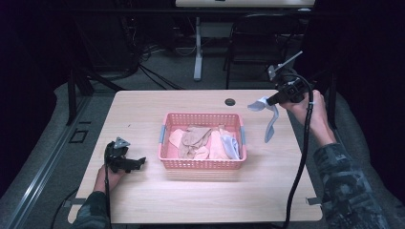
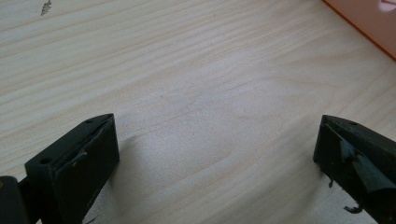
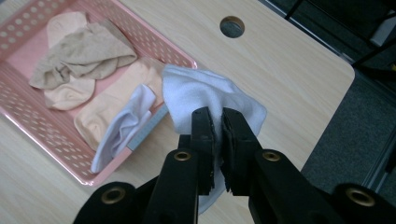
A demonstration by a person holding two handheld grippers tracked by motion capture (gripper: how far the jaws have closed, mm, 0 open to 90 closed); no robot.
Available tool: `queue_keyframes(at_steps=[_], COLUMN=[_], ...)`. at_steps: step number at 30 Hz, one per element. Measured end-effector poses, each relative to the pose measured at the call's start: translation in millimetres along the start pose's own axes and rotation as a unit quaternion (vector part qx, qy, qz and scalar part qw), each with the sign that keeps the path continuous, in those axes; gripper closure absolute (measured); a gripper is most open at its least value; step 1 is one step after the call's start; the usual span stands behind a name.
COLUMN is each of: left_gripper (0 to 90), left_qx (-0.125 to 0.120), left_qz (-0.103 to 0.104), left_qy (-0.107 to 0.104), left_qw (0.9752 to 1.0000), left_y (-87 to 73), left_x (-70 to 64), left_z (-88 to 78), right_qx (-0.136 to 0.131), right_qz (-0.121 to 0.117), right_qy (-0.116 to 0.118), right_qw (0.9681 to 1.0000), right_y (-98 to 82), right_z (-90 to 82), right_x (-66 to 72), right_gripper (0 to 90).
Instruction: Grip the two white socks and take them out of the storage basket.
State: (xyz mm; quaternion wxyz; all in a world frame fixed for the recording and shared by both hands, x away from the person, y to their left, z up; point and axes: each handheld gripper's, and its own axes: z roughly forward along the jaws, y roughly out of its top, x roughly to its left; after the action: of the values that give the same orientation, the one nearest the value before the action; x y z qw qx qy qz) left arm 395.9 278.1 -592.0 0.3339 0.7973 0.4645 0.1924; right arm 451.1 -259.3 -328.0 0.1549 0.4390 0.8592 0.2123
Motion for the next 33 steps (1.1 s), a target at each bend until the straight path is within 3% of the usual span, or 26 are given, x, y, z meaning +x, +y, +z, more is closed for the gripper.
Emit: queue_keyframes(at_steps=[8,16,31,33], left_gripper=[0.1,0.1,0.1,0.1], left_qx=[0.0,0.0,0.0,0.0], left_qz=[0.001,0.001,0.001,0.001], left_qy=[0.0,0.0,0.0,0.0], left_qw=[1.0,1.0,1.0,1.0], left_y=[0.0,0.0,0.0,0.0], left_x=[0.1,0.1,0.1,0.1], left_z=[0.0,0.0,0.0,-0.1], right_qx=[-0.004,0.01,0.047,0.061], right_qz=[0.017,0.037,0.073,0.067], right_qy=[-0.012,-0.013,-0.001,0.0], right_qw=[0.9998,0.9992,0.9962,0.9959], right_y=[-19.9,-40.0,-78.7,-81.8], right_z=[16.4,47.0,105.4,111.5], right_x=[-12.0,-21.8,-29.5,-30.5], right_gripper=[83.7,83.7,82.6,82.1])
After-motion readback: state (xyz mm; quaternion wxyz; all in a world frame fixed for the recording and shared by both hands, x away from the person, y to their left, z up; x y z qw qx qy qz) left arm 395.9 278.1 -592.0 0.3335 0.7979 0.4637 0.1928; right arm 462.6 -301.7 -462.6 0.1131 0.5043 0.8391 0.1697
